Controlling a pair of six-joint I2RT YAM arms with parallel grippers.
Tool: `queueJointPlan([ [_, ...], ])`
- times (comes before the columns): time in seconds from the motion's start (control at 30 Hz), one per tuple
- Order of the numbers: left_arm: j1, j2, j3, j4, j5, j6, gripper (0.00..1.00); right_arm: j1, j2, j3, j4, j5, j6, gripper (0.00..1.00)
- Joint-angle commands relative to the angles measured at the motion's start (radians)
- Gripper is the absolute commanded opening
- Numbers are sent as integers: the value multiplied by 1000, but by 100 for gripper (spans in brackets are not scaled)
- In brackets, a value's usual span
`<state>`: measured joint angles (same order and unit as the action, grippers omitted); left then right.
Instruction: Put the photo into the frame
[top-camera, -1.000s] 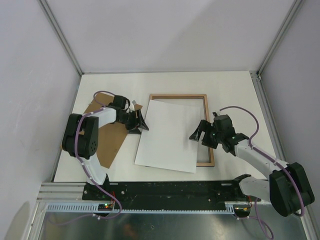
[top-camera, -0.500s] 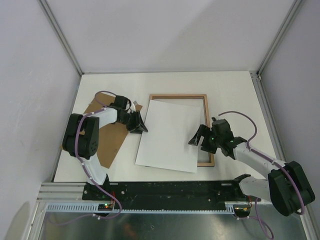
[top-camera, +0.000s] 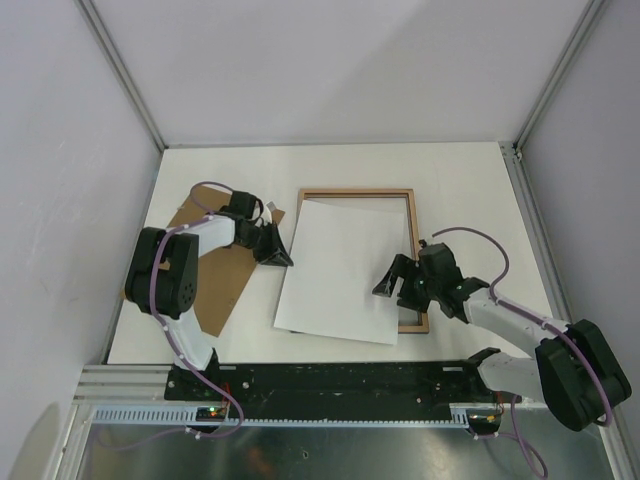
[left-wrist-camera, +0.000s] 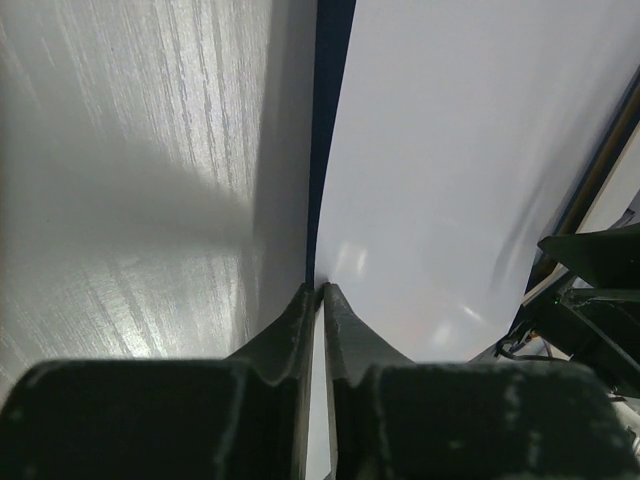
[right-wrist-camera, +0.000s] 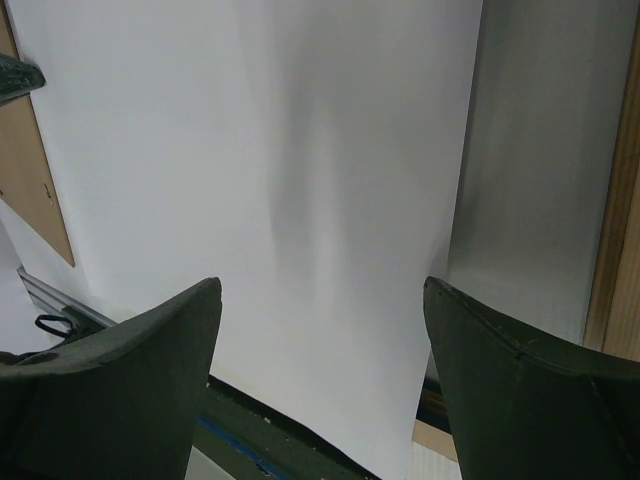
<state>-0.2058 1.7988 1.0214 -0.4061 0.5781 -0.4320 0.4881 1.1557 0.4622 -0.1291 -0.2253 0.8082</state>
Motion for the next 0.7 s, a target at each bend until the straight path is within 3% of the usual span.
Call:
queueJointPlan([
  [0.0, -18, -65, 7, -5, -16, 10, 8, 1, -12, 1, 40, 18, 20, 86],
  [0.13, -21, -91, 4, -3, -37, -21, 1, -8, -57, 46, -4, 43, 1, 86],
  [0.33, -28, -141, 12, 14, -81, -61, 0, -33, -105, 151, -122, 124, -63, 87],
  [0.67, -53, -209, -40, 180, -162, -168, 0, -198, -98, 183, -173, 181, -136, 86],
])
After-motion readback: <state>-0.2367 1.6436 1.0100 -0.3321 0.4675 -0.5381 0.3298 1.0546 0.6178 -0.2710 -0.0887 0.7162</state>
